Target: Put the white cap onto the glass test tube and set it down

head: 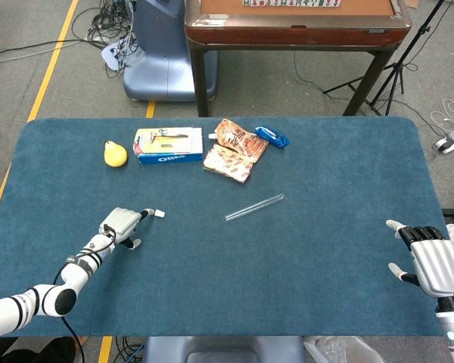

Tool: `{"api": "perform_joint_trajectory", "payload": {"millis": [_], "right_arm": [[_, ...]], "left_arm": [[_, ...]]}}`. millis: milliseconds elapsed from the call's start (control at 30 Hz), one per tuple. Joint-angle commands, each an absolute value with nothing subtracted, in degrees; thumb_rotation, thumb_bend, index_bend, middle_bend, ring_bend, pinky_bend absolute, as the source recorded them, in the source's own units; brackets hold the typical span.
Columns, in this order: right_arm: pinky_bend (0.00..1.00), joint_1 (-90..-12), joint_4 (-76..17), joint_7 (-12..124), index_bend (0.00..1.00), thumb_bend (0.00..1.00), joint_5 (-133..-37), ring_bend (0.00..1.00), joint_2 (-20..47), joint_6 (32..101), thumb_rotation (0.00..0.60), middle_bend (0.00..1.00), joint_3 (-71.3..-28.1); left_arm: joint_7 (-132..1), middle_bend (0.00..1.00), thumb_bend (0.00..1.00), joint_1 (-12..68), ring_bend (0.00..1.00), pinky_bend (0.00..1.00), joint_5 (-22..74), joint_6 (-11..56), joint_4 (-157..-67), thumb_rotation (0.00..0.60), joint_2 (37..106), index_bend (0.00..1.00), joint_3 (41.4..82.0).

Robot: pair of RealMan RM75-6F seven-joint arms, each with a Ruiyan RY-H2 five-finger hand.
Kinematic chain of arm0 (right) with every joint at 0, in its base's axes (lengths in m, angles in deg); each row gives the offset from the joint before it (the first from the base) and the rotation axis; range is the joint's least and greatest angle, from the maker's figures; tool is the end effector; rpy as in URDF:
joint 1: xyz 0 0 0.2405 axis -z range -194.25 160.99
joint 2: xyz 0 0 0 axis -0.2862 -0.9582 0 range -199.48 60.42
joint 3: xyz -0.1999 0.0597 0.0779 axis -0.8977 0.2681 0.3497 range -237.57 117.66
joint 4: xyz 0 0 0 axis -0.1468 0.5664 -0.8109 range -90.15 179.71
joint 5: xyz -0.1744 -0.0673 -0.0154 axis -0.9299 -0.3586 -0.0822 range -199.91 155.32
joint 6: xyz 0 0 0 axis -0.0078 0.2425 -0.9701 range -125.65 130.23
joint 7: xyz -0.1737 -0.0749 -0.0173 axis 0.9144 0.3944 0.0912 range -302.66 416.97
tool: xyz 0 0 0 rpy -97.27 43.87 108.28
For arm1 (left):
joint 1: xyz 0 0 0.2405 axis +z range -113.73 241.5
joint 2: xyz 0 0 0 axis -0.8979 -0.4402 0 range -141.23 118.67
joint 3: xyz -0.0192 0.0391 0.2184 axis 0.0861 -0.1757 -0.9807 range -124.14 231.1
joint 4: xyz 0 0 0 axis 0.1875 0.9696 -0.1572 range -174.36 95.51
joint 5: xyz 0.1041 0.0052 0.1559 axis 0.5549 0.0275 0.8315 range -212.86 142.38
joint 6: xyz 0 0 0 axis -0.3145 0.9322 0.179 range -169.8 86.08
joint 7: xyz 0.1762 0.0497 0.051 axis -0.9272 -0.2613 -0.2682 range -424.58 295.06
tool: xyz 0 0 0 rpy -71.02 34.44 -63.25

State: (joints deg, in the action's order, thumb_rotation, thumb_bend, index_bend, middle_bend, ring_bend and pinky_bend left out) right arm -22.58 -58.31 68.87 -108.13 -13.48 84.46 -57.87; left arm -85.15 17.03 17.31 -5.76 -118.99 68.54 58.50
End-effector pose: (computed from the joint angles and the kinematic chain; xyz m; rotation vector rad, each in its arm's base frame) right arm -0.2479 -0.2221 0.1761 1.4934 -0.8126 0.7668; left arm -0.1892 0.3728 -0.0065 -1.9839 -1.0467 -0.4935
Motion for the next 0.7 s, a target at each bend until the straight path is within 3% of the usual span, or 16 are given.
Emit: {"api": "perform_joint_trajectory", "payload": {"millis": [33, 700], "right_arm": [[0.33, -22.5, -58.2, 68.6, 0.25, 0.13, -108.1, 0.37, -13.5, 84.5, 0.6, 0.4, -57.9], [0.33, -21.2, -57.2, 66.8, 0.25, 0.13, -108.2, 0.41, -13.5, 85.7, 0.6, 0.4, -58.1]], "left_arm": [[-85.0, 0.98, 0.29, 16.6, 1.0, 1.0, 17.2, -5.6, -119.1, 0.6, 68.8, 0.13, 58.3], [-86.9, 0.98, 0.29, 13.3, 1.0, 1.0, 16.8, -3.8, -123.2, 0.6, 68.3, 0.13, 56.8]]}}
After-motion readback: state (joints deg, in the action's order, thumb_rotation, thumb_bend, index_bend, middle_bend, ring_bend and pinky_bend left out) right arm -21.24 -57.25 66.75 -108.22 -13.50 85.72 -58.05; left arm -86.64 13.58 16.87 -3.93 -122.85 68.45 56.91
